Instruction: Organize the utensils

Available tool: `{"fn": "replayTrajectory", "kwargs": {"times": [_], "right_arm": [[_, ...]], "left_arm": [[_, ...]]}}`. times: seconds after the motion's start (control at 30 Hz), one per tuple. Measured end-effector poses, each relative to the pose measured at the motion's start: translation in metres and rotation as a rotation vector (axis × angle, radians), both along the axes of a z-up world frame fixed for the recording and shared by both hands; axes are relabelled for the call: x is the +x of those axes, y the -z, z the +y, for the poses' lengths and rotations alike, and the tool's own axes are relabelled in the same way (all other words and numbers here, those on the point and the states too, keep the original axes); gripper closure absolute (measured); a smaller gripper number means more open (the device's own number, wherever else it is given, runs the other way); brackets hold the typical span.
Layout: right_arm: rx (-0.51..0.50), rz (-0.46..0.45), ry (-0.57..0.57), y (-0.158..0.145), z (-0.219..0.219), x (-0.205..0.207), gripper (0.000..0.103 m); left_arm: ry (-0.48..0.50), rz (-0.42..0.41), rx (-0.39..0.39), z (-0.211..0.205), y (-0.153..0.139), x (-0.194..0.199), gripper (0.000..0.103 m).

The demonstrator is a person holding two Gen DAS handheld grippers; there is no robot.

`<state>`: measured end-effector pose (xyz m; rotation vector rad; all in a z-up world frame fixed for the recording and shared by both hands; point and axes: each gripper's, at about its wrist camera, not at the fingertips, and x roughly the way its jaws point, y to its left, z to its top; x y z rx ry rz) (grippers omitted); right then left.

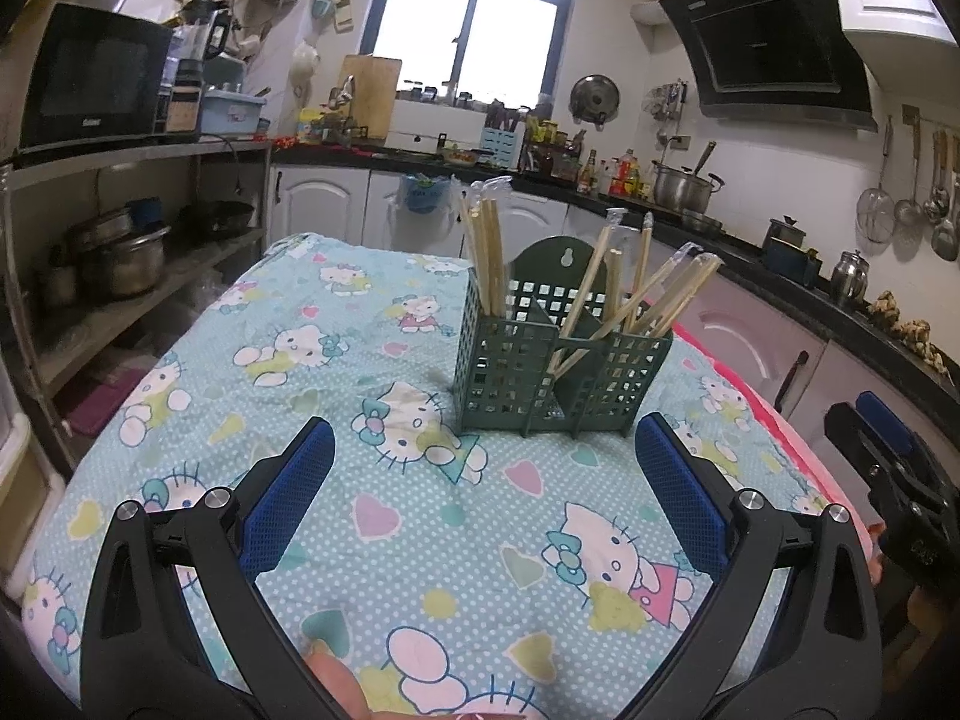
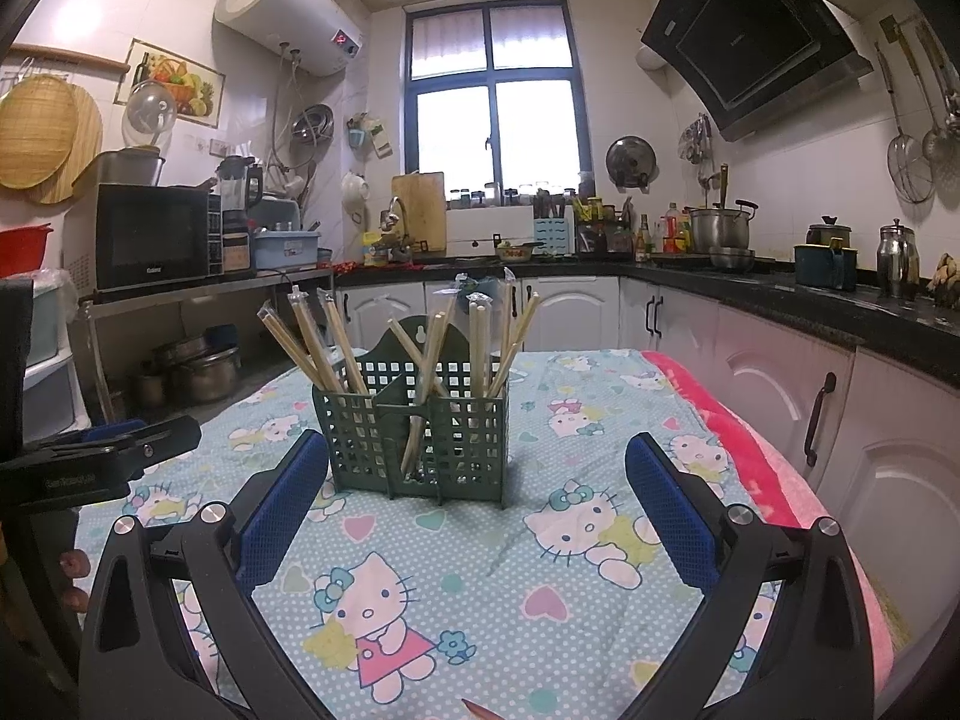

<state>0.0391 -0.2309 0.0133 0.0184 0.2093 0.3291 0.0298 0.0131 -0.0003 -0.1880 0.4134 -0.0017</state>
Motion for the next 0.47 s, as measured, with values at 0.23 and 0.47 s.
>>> {"fn": "replayTrajectory", "kwargs": {"times": [0.23,0.47], "right_arm": [[0.006,0.012,0.020,-0.001,-0.008,0.005,0.006],[-0.056,0.320,0.220,0.022,-0.060,0.103,0.006]], "left_arm": [[-0.013,0.040,-0.015,0.004,0.003,0.006,0.011],[-0.218,0.301,0.009,0.086,0.028,0.082,0.011]]}}
